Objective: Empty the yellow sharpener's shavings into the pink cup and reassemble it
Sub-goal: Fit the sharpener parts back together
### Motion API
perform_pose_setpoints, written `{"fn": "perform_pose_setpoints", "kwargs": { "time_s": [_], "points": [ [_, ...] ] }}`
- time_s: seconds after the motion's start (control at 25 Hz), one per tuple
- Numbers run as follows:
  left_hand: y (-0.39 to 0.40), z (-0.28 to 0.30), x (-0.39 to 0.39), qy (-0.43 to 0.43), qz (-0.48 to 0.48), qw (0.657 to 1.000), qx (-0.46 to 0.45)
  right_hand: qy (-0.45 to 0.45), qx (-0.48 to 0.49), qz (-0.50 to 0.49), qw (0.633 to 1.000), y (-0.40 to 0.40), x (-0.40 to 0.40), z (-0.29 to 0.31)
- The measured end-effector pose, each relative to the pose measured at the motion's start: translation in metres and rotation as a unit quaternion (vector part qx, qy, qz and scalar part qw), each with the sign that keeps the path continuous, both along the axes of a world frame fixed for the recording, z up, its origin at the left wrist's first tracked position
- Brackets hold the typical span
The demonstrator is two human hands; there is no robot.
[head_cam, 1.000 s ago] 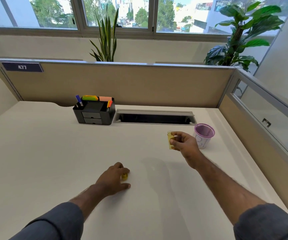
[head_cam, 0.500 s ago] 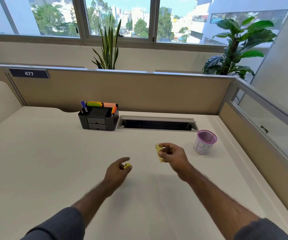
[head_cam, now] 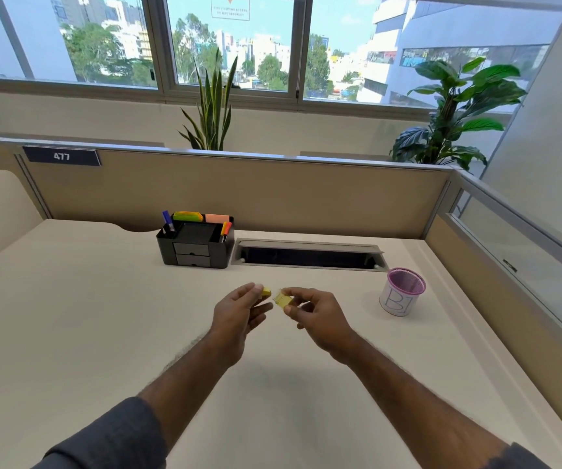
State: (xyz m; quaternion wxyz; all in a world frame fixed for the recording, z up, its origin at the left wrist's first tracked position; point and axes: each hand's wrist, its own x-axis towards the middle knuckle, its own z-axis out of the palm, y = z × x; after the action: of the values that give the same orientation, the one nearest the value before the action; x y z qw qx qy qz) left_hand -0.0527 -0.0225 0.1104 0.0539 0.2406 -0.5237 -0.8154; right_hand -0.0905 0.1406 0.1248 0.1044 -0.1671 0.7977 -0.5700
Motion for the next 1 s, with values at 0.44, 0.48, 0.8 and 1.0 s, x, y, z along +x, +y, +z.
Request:
{"fn": "perform_pose_setpoints", "kwargs": {
  "time_s": [0.44, 0.48, 0.8, 1.0],
  "points": [
    [-0.010, 0.001, 0.002, 0.004, -0.035, 0.999, -0.041, 0.064, 0.041, -0.029, 0.997, -0.011, -0.003, 0.005],
    [-0.010, 0.000, 0.002, 0.004, -0.046, 0.998, -0.050, 0.071, 0.047, -0.028, 0.996, -0.012, -0.004, 0.005],
    [-0.018, 0.001, -0.001, 0.016, -0.116, 0.986, -0.120, 0.082, 0.073, -0.008, 0.994, -0.008, -0.010, 0.009],
    [-0.025, -0.003, -0.004, 0.004, -0.141, 0.968, -0.206, 0.065, 0.090, 0.010, 0.994, -0.005, -0.014, 0.005]
  ]
}}
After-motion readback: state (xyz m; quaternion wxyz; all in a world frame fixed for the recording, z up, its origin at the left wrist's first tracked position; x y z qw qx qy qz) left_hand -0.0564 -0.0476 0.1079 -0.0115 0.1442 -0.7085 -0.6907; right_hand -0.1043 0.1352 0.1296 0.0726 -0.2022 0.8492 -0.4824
